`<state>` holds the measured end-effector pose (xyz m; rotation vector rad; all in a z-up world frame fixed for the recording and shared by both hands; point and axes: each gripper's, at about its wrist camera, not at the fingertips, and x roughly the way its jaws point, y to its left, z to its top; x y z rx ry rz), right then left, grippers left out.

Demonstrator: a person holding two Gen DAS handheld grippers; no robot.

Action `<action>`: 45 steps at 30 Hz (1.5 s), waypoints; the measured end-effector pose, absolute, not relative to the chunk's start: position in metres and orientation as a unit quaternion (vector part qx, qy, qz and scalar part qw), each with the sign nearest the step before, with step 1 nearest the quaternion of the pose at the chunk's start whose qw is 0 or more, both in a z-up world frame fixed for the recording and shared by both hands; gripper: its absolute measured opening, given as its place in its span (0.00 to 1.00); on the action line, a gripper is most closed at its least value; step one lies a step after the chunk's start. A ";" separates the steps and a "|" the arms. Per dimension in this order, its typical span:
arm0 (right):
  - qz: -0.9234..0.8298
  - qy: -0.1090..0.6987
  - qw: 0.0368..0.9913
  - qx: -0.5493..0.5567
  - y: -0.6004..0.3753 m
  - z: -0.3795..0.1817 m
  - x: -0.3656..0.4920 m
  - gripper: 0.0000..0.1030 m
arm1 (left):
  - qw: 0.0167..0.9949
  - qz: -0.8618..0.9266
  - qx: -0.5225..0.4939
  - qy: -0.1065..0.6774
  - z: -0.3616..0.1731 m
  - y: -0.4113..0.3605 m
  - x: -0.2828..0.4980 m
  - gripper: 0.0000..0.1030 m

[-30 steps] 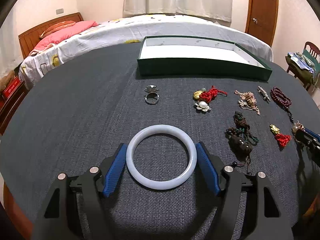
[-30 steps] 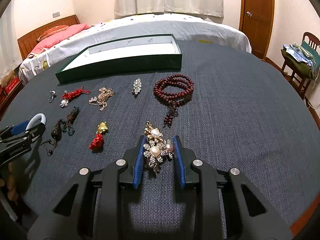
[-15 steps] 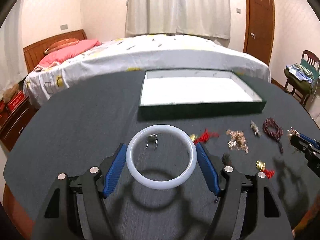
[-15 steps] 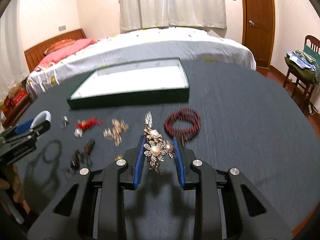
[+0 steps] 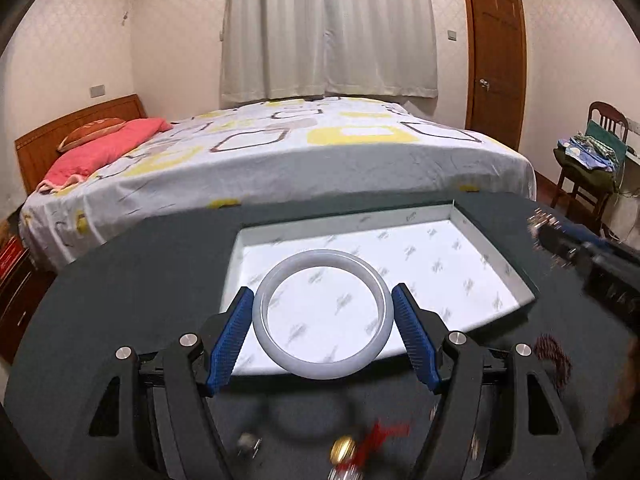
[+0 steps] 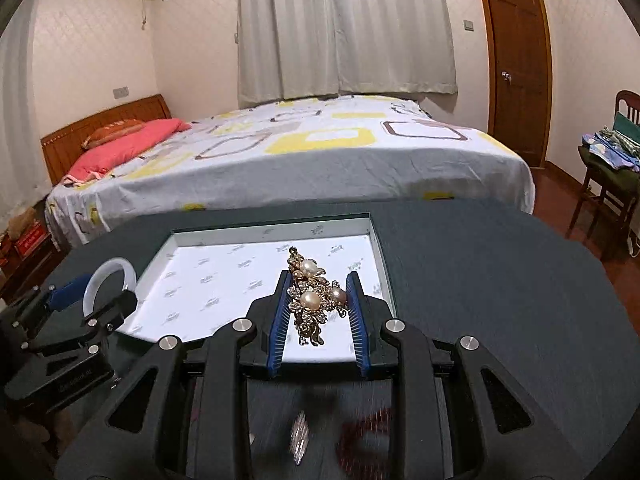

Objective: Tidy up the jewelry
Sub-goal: 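Carry the brooch and bangle into the green box and open both tools, then grasp the red tassel charm with the right tool while the left grasps the black pendant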

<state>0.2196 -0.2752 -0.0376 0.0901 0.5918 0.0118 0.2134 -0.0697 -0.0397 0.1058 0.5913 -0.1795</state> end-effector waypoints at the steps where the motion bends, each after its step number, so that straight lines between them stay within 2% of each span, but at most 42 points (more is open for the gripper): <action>1: 0.004 0.300 0.953 0.044 -0.276 -0.044 0.230 0.26 | 0.950 -0.089 0.056 0.292 -0.043 -0.075 0.220 0.67; 12: 0.001 0.396 0.917 0.039 -0.282 -0.110 0.283 0.26 | 0.918 -0.087 0.078 0.379 -0.100 -0.105 0.278 0.67; 20: -0.003 0.418 0.908 0.027 -0.279 -0.123 0.291 0.27 | 0.901 -0.096 0.067 0.417 -0.116 -0.109 0.288 0.67; 23: -0.001 0.417 0.909 0.022 -0.277 -0.122 0.290 0.32 | 0.896 -0.097 0.055 0.429 -0.119 -0.107 0.291 0.67; 25: -0.001 0.412 0.911 0.025 -0.277 -0.121 0.289 0.42 | 0.895 -0.097 0.054 0.432 -0.119 -0.107 0.291 0.67; 26: -0.002 0.410 0.912 0.025 -0.278 -0.120 0.289 0.44 | 0.897 -0.096 0.055 0.429 -0.119 -0.108 0.290 0.67; 33: -0.005 0.397 0.918 0.018 -0.276 -0.112 0.283 0.45 | 0.912 -0.096 0.098 0.387 -0.106 -0.119 0.280 0.71; 45: -0.004 0.329 0.944 0.022 -0.266 -0.060 0.211 0.44 | 0.947 -0.076 0.065 0.306 -0.058 -0.091 0.215 0.71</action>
